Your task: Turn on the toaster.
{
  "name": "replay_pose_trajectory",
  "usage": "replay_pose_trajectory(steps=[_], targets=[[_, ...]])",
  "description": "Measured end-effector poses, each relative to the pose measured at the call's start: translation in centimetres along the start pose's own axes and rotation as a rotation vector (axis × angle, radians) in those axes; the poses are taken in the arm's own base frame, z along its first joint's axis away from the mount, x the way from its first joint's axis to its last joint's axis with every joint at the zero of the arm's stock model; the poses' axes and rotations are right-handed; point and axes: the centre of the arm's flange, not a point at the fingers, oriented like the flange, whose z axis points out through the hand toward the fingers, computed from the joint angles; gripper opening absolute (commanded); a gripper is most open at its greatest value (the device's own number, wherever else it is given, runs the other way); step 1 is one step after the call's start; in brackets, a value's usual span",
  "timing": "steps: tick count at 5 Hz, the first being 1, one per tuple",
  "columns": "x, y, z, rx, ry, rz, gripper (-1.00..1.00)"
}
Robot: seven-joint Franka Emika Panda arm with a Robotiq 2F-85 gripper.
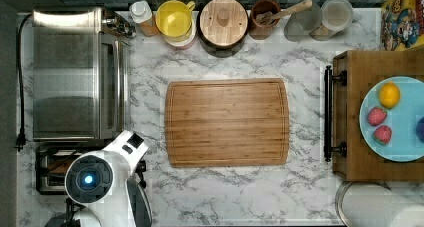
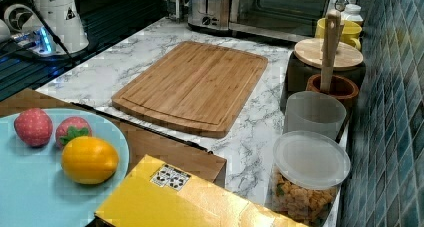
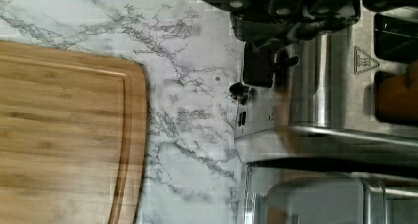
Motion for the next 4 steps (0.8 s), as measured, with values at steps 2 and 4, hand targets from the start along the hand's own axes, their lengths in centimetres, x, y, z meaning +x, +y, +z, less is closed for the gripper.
replay_pose_trajectory(steps=[2,4], targets=[[0.2,1.3,2.8,-0.004,0.006,0.023,-1.00],[-1.3,2.3,5.9,0.098,-0.063,0.115,-1.00]])
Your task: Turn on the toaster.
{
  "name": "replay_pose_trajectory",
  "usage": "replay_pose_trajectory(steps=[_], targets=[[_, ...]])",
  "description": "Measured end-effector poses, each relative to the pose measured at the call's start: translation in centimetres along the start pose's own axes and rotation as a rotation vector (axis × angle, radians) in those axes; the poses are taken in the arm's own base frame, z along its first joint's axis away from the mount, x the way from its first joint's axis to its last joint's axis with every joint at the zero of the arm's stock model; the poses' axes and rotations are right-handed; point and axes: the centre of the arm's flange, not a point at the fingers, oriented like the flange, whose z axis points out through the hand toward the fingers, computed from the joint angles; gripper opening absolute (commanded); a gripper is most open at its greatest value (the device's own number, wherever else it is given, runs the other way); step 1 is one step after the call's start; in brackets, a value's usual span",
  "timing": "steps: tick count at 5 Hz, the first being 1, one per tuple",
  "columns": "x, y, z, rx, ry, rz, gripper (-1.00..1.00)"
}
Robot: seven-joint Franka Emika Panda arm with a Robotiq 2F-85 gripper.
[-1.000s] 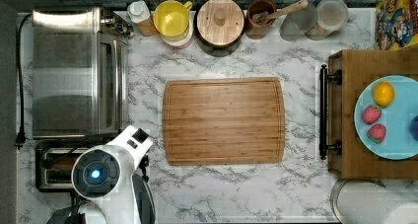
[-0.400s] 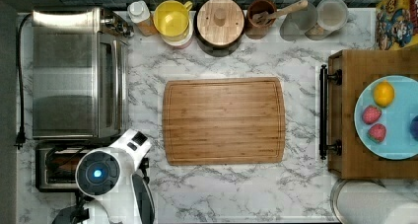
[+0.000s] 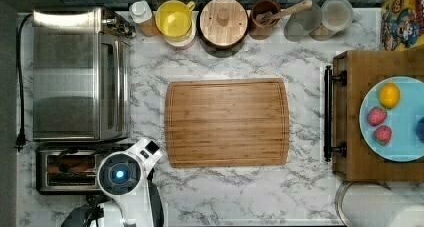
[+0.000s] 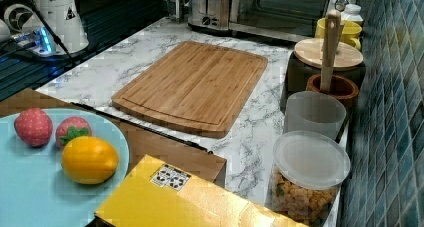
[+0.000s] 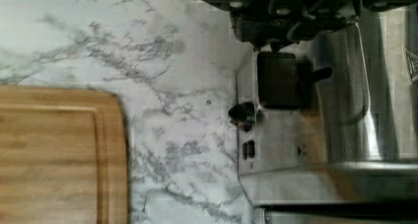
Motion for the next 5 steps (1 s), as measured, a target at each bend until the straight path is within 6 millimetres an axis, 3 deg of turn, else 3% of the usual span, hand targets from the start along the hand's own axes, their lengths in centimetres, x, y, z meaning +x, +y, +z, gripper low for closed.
replay_pose_trajectory(steps=[2,4,5], targets=[[0.2,0.4,0.2,0.018,0.030,-0.085,-1.00],[0.2,-0.4,-1.7,0.046,0.117,-0.092,-1.00],[0.2,-0.6,-1.6,0.039,0.128,-0.103,-1.00]])
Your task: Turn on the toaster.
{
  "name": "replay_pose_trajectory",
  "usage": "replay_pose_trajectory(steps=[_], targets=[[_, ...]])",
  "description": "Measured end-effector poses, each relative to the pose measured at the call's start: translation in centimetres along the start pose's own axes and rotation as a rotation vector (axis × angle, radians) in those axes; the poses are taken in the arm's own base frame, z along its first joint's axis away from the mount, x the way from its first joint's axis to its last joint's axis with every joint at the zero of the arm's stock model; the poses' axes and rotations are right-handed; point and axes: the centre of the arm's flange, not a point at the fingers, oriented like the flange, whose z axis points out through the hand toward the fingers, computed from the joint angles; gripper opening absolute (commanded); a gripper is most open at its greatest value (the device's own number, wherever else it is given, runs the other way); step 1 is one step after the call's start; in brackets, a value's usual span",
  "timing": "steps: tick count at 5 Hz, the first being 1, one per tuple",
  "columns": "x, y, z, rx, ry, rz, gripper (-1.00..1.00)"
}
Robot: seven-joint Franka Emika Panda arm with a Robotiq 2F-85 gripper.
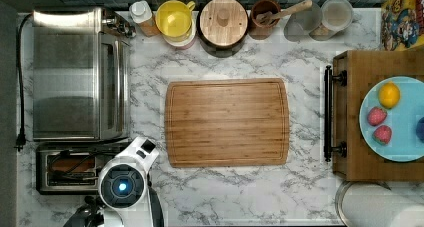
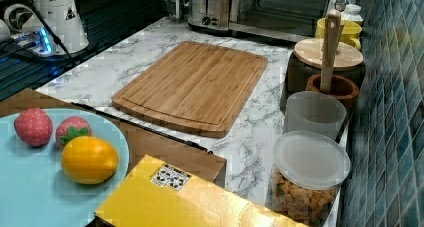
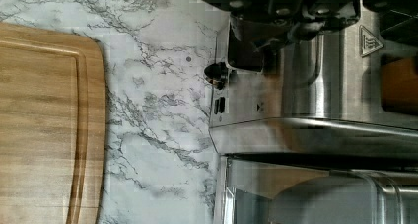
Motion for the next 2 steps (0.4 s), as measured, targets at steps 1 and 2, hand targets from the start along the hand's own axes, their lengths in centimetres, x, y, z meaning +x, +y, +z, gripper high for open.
replay_pose_trajectory(steps=[1,2], targets=[[0.4,0.4,1.7,-0.037,-0.056,-0.015,-1.00],[1.0,0.7,4.6,-0.094,-0.076,0.009,-1.00]])
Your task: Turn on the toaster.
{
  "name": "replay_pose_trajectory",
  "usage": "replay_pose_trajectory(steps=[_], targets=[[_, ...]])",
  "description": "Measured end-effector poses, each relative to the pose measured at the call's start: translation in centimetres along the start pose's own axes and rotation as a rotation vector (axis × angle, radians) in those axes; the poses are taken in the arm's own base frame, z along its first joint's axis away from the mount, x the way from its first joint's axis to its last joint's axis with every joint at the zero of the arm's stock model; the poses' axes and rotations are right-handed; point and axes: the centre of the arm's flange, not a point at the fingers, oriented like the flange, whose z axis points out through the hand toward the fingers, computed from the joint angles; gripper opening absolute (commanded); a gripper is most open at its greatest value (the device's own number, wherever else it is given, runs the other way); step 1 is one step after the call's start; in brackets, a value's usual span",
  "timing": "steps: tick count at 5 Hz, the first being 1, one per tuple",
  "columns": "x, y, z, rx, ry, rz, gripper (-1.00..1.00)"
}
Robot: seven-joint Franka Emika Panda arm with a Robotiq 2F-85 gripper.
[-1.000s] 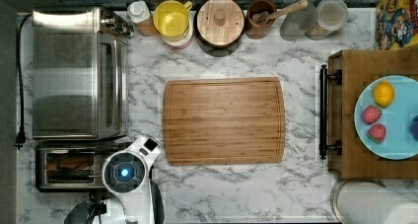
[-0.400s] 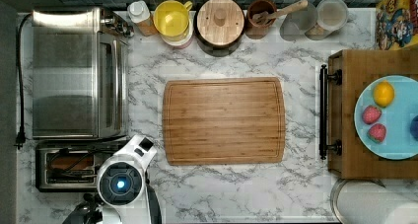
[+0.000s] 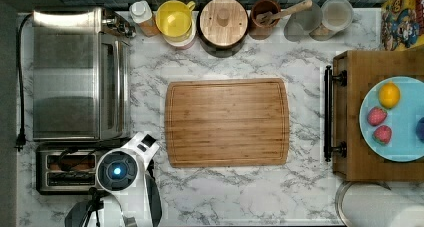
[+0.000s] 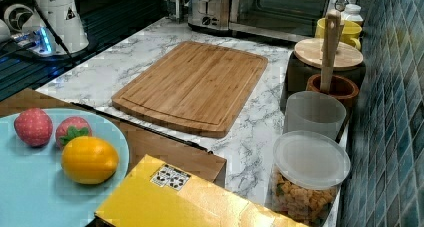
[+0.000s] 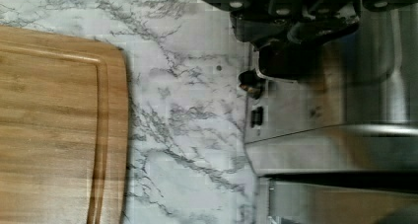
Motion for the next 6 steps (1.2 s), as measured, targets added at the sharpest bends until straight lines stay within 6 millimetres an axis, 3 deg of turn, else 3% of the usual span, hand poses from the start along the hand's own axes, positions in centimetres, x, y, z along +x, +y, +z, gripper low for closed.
replay_pose_trajectory(steps=[1,2,6], targets=[[0.4,0.0,2.1,-0.013,-0.017,0.049,-1.00],[1.2,0.2,2.8,-0.008,-0.028,0.058,-1.00],[2.0,-2.3,3.1,-0.116,-0.034,0.066,-1.00]])
